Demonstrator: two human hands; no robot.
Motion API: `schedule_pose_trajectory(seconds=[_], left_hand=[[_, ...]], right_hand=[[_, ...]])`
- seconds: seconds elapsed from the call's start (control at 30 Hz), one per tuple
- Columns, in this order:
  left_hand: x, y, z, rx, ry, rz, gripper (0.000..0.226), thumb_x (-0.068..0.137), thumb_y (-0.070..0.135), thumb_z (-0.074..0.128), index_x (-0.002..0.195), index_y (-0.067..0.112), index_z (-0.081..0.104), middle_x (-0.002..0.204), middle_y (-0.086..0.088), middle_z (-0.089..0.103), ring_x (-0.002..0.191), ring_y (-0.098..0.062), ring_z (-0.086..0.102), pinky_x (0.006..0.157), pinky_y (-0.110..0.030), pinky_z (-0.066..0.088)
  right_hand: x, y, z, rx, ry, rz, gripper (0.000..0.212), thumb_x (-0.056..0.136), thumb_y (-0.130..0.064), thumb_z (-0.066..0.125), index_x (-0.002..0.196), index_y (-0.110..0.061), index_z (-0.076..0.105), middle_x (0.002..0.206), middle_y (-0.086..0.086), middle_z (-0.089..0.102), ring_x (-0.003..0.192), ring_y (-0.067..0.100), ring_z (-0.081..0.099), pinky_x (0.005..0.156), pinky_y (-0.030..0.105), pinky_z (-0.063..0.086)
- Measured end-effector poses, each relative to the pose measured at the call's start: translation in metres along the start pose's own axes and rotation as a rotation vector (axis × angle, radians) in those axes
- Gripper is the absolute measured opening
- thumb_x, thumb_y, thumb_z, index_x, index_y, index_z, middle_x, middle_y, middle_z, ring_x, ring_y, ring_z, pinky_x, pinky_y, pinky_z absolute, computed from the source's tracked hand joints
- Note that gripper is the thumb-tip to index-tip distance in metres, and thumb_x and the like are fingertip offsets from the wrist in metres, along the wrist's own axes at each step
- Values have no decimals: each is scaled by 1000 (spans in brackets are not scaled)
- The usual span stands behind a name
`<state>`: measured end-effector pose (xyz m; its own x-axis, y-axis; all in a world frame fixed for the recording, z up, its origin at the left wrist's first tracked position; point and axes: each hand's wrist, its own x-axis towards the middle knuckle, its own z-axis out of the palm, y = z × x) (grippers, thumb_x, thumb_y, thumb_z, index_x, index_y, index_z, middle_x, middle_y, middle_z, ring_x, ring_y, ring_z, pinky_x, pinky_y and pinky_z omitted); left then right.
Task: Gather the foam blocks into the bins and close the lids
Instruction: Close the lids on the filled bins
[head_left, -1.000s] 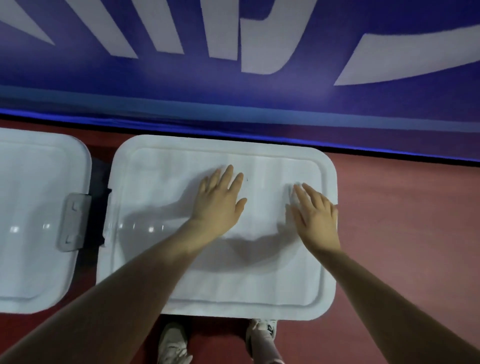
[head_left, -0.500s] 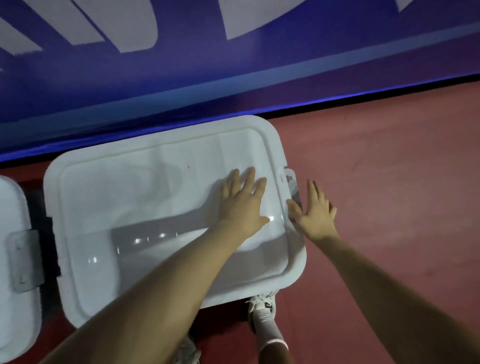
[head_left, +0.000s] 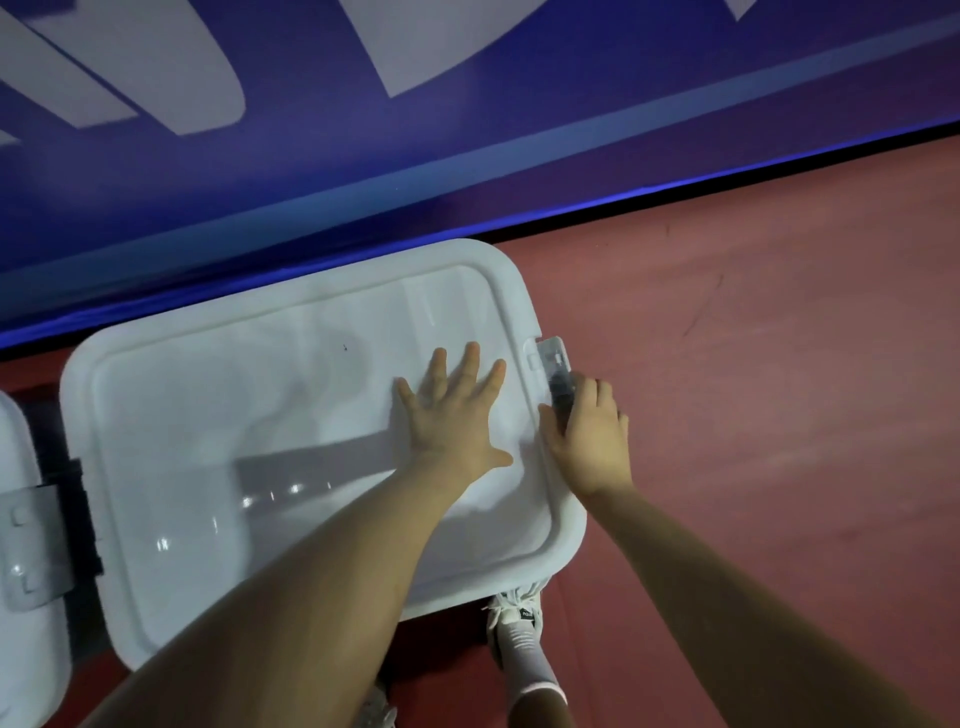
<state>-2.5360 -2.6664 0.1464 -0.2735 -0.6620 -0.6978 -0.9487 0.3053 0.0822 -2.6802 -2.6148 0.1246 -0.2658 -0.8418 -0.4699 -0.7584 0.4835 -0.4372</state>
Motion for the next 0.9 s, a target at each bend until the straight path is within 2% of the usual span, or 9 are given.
schedule_pose_trajectory(seconds=[0.1, 0.2, 0.27, 0.33, 0.5, 0.63, 0.73, 0.83, 0.9], left_hand=[[1, -3, 2, -49, 3, 10, 107, 75, 66, 64, 150, 39, -7, 158, 7, -20, 145, -28, -19, 112, -61, 14], [2, -9, 5, -48, 10, 34, 108, 74, 66, 65, 149, 40, -9, 158, 8, -22, 145, -28, -19, 114, -58, 10], [2, -14, 6, -19, 7, 58, 113, 73, 63, 68, 149, 41, -12, 157, 8, -23, 145, -27, -19, 115, -57, 6], [2, -18, 8, 12, 17, 71, 116, 71, 64, 69, 148, 41, -14, 157, 8, -23, 145, -27, -18, 115, -57, 2], [3, -18, 11, 13, 53, 74, 116, 71, 64, 70, 148, 41, -14, 157, 8, -23, 146, -27, -18, 116, -57, 1], [2, -23, 15, -39, 72, 104, 114, 72, 63, 69, 148, 41, -13, 157, 9, -23, 145, -25, -20, 116, -54, -1], [-4, -28, 15, 6, 109, 153, 106, 77, 65, 62, 149, 39, -12, 158, 7, -22, 145, -25, -19, 116, -52, -2], [-15, -41, 17, 77, 139, 180, 95, 85, 61, 55, 152, 33, -7, 159, 4, -18, 147, -25, -13, 117, -49, 1], [-27, -55, 23, 45, 176, 155, 86, 90, 55, 51, 153, 27, 0, 160, 2, -12, 147, -25, -7, 117, -44, 3]], right_hand=[[-10, -1, 7, 64, -26, -79, 47, 95, -19, 51, 139, -13, 36, 133, 9, 44, 114, 31, 48, 98, 40, 31], [-23, 0, 13, 210, -44, -28, 58, 97, -20, 50, 148, -23, 24, 145, -2, 40, 124, 21, 44, 106, 41, 25], [-25, 3, 18, 243, -14, -20, 57, 96, -24, 50, 147, -24, 25, 142, -8, 45, 124, 18, 47, 109, 42, 25], [-24, 7, 20, 184, -18, 6, 54, 96, -31, 50, 145, -18, 29, 126, -2, 54, 119, 22, 51, 107, 43, 27], [-23, 1, 27, 9, 29, 16, 58, 99, -27, 45, 151, -12, 23, 146, 3, 45, 127, 20, 46, 104, 39, 26], [-25, 0, 30, -3, 76, 24, 56, 97, -23, 46, 149, -11, 28, 141, 3, 49, 120, 22, 51, 99, 39, 28], [-29, -7, 31, -73, 125, 3, 51, 98, -23, 39, 148, -11, 33, 142, 5, 50, 113, 28, 55, 95, 41, 31], [-32, -13, 31, -136, 131, 46, 49, 101, -22, 37, 148, -14, 33, 151, 3, 40, 119, 30, 51, 97, 40, 29], [-34, -18, 31, -199, 161, 50, 48, 99, -22, 41, 146, -12, 37, 148, 8, 43, 118, 36, 49, 99, 44, 31]])
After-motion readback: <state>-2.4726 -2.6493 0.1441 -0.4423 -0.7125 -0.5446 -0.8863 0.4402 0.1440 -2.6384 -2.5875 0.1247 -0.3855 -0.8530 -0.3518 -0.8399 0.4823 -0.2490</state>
